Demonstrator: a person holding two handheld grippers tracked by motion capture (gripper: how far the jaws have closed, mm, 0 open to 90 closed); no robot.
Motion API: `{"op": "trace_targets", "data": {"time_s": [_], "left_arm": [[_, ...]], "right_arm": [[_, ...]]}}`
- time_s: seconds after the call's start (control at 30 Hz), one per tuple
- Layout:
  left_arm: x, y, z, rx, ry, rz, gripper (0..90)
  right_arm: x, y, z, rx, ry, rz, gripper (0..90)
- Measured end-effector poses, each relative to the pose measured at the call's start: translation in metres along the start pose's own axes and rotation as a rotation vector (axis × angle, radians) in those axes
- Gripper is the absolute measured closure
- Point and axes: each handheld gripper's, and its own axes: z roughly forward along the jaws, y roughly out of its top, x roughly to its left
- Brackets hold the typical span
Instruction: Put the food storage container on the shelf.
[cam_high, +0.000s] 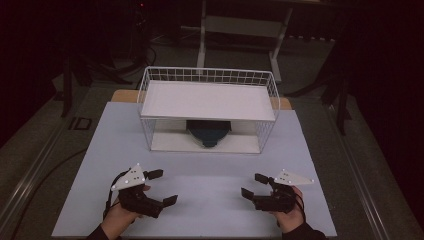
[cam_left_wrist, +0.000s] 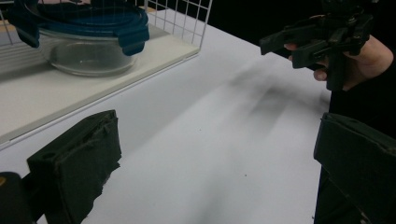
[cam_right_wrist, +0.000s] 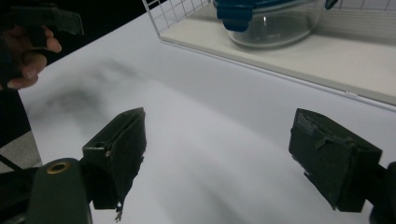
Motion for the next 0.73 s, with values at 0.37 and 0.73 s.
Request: {"op": "trace_targets", "data": {"time_s": [0.37, 0.73], "left_arm": [[0.002, -0.003, 0.001, 0.0, 0.01, -0.004, 0.8], [0.001, -0.004, 0.003, 0.002, 0.012, 0.014, 0.9]], "right_arm": [[-0.01, -0.013, -0.006, 0.036, -0.034, 0.002, 19.0], [-0.014, -0.014, -0.004, 0.034, -0.027, 0.02, 19.0]]}}
